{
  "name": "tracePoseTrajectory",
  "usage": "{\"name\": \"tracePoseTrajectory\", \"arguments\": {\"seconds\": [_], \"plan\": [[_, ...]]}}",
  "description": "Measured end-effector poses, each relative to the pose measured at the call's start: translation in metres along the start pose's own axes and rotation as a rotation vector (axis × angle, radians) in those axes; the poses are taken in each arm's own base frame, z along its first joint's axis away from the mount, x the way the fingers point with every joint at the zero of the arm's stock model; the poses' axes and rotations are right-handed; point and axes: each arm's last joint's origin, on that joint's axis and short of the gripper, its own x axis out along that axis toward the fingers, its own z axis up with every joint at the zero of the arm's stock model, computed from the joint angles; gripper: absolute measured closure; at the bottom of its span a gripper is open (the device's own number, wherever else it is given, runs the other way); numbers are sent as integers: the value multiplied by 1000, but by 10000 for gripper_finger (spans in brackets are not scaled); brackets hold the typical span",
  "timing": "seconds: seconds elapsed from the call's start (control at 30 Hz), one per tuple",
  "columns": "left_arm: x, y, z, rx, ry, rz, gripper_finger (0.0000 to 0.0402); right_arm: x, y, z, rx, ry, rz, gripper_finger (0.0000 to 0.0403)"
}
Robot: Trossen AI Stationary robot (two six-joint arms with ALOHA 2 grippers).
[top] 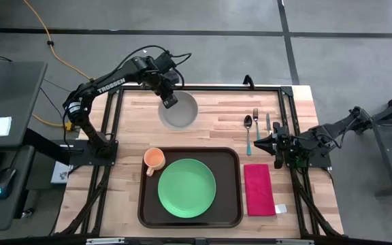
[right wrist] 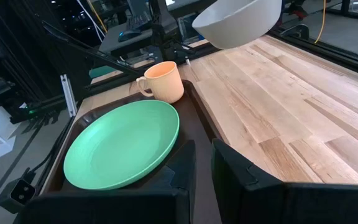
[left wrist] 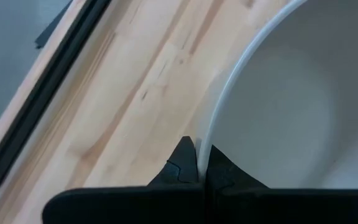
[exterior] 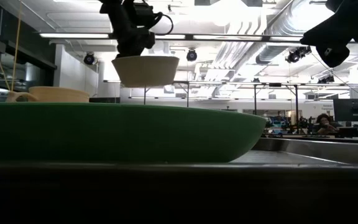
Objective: Set up tray
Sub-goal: Put the gray bowl on top of the plate on the serving tray
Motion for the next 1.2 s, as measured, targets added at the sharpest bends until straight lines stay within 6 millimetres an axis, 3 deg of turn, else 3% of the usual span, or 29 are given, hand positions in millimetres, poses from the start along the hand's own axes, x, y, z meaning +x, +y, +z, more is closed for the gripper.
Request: {"name": "tracePoseTrajectory", "arguments": {"seconds": [1.2], "plan": [[10,-97,17,120,-183,-143,385,0,1,11,83,-140,-70,370]]}}
